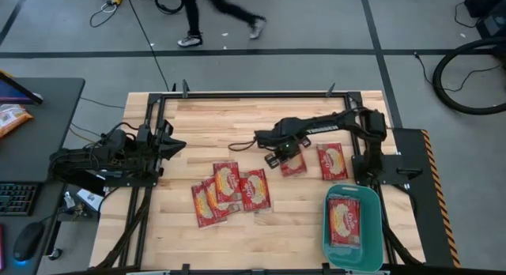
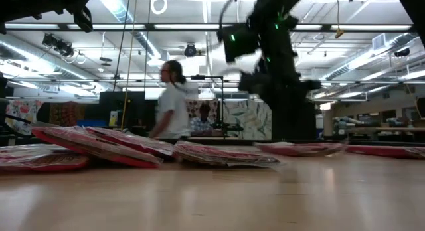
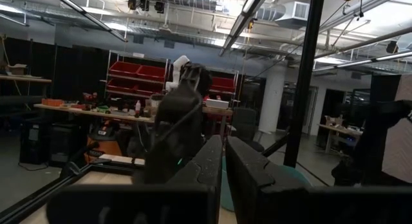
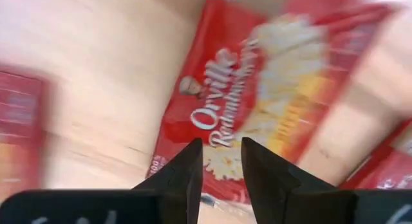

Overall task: Sort popcorn bags into baskets
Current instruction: Put the red popcorn into the green bin

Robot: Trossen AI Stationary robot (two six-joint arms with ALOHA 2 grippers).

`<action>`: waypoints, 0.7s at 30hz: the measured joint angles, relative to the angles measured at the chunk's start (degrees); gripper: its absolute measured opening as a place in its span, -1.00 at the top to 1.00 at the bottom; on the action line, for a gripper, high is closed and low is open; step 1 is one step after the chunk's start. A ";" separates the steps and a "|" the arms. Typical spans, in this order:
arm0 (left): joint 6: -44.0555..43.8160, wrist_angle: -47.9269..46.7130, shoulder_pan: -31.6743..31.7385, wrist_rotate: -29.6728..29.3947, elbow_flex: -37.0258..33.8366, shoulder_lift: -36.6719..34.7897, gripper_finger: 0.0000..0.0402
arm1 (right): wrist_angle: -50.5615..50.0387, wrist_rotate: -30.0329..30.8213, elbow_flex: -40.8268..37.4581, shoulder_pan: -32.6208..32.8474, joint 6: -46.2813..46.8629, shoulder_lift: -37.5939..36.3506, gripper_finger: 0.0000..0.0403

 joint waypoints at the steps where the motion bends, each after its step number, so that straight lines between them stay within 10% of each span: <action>1: -0.02 0.00 0.02 -0.01 0.00 -0.01 0.86 | -0.37 2.10 1.61 1.13 0.18 -0.08 0.46; 10: -0.01 0.00 0.01 0.01 0.00 0.00 0.86 | 4.70 20.85 3.17 15.68 -7.70 -0.07 0.49; 21: 0.00 0.00 0.02 0.02 -0.02 0.02 0.86 | 10.76 21.91 -3.24 21.39 1.65 -0.07 0.28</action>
